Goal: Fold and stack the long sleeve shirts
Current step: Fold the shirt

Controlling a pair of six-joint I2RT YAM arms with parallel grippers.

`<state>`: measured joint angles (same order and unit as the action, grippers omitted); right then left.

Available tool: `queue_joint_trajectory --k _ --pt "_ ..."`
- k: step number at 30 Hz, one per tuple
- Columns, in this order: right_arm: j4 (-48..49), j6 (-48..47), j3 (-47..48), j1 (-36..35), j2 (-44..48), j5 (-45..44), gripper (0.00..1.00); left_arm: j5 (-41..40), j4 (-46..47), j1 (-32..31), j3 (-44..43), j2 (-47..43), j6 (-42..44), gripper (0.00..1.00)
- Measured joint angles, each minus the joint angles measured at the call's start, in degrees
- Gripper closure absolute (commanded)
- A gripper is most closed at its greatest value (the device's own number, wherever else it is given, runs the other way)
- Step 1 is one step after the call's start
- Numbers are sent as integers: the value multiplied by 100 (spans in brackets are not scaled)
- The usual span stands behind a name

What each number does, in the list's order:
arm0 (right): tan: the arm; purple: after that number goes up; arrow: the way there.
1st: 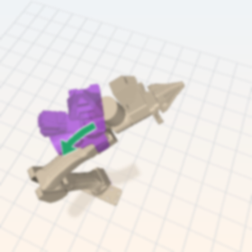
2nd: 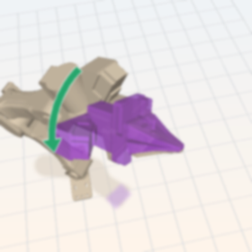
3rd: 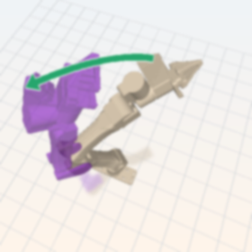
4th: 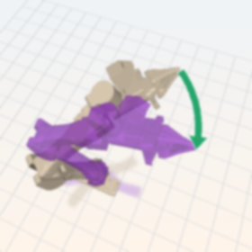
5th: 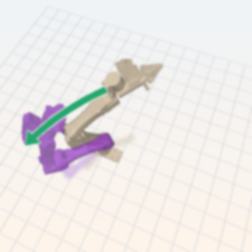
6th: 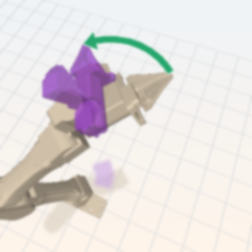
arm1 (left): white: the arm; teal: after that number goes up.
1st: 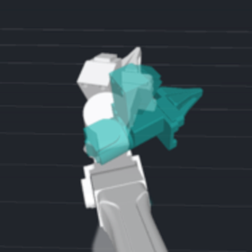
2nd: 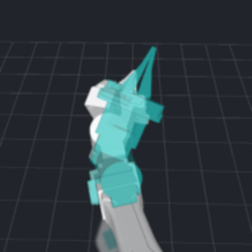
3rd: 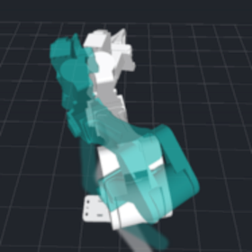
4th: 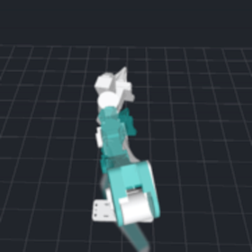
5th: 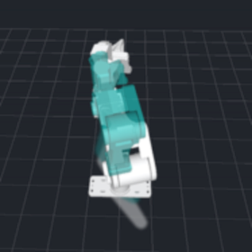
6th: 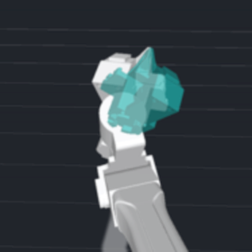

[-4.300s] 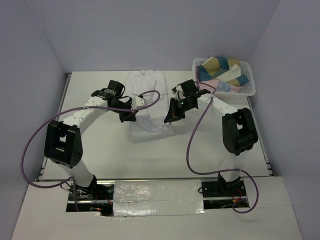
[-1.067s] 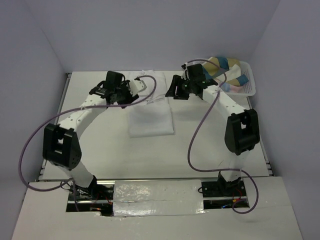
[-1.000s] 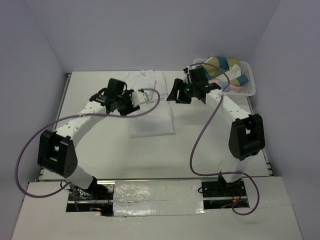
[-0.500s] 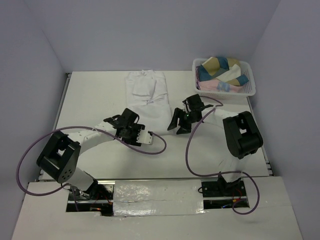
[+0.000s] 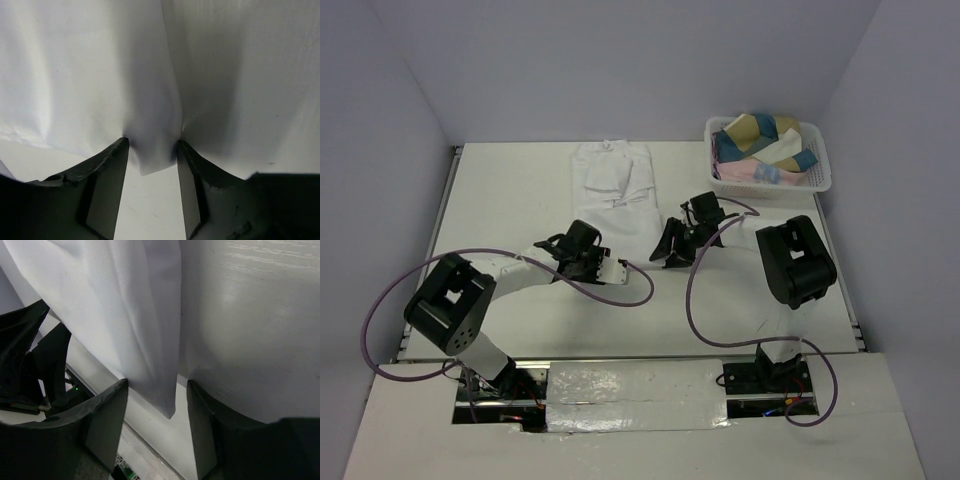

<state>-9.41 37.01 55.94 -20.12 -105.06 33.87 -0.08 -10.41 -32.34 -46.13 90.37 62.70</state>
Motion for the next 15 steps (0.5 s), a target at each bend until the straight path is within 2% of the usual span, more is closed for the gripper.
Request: queue_joint_trajectory --k 1,2,3,4,5,7,15 --pt "26 24 0 -4 -28 46 47 -9 48 0 24 -2 4 50" --pt "42 39 0 -11 -52 63 58 -11 109 0 57 -11 -9 56" --pt "42 42 0 -17 -68 68 64 -26 179 -2 105 -11 -13 62" --pt "44 42 0 -26 -85 74 72 -33 225 -2 144 -11 -13 77" --pt "44 57 -2 -35 -98 90 85 -28 245 -2 173 -11 -66 86" --pt "42 55 -4 -44 -105 160 100 -33 219 -2 203 -11 -157 100" --pt "-374 -251 -72 -205 337 188 100 48 -492 -26 68 -321 -439 100"
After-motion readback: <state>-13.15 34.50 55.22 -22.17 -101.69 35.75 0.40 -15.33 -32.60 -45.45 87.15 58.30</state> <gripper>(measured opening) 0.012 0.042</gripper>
